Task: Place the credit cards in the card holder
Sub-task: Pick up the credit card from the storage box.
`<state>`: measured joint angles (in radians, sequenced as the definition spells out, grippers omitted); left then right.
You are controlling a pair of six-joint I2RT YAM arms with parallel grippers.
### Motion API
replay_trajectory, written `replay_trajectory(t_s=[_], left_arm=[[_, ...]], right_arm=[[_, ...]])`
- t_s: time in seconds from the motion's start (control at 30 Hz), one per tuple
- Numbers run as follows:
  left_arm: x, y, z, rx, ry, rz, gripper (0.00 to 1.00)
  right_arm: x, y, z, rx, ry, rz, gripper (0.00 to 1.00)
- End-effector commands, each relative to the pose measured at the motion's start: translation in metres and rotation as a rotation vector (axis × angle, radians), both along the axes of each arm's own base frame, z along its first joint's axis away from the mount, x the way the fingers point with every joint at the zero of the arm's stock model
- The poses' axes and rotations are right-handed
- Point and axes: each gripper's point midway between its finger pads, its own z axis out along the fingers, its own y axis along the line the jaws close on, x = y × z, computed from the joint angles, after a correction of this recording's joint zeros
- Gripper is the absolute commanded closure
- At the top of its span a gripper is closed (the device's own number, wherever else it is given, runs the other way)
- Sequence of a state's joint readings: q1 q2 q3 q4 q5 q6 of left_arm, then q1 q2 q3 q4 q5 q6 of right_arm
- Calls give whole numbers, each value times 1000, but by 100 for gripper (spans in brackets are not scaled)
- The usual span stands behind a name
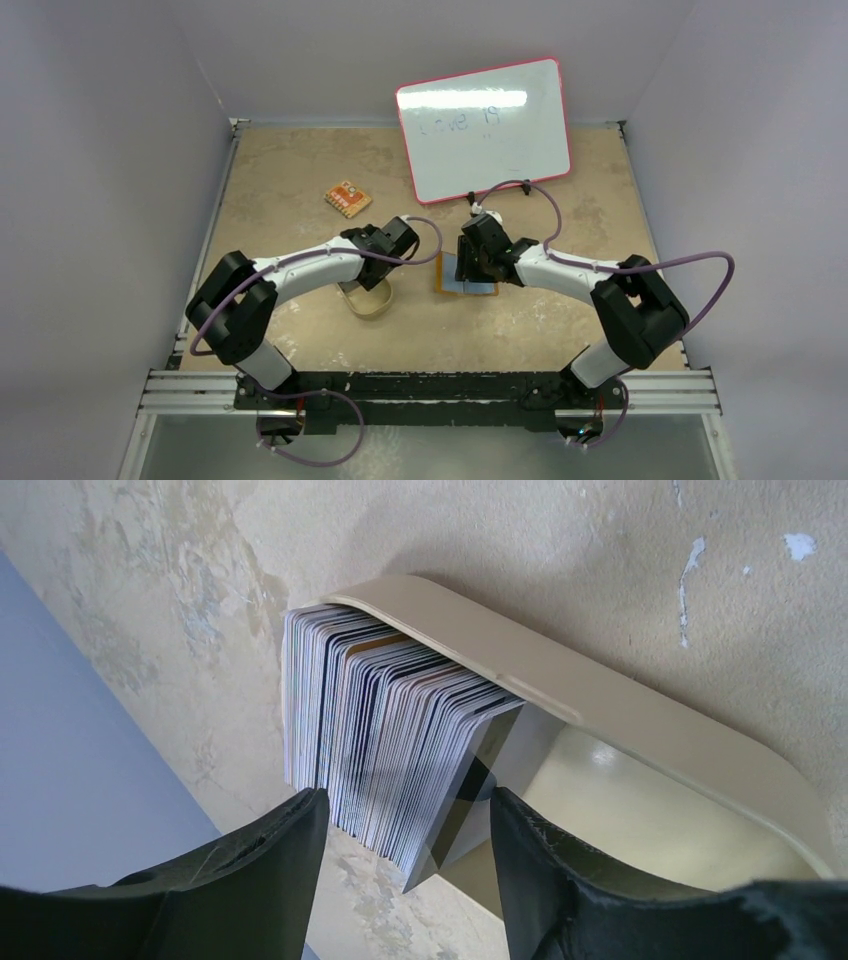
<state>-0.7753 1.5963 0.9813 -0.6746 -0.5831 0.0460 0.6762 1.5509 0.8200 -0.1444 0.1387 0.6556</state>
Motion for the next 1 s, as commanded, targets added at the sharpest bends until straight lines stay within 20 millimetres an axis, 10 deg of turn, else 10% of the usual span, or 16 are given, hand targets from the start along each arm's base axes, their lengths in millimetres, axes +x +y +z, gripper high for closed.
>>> replay_trajectory(t_s=[0.0, 0.97], left_arm=[[18, -6, 19, -7, -69, 8, 42], [-8, -36, 35, -211, 76, 30, 93]], right_arm=[[-7, -2, 1, -2, 11, 2, 48], [-9, 3, 5, 23, 12, 23, 49]])
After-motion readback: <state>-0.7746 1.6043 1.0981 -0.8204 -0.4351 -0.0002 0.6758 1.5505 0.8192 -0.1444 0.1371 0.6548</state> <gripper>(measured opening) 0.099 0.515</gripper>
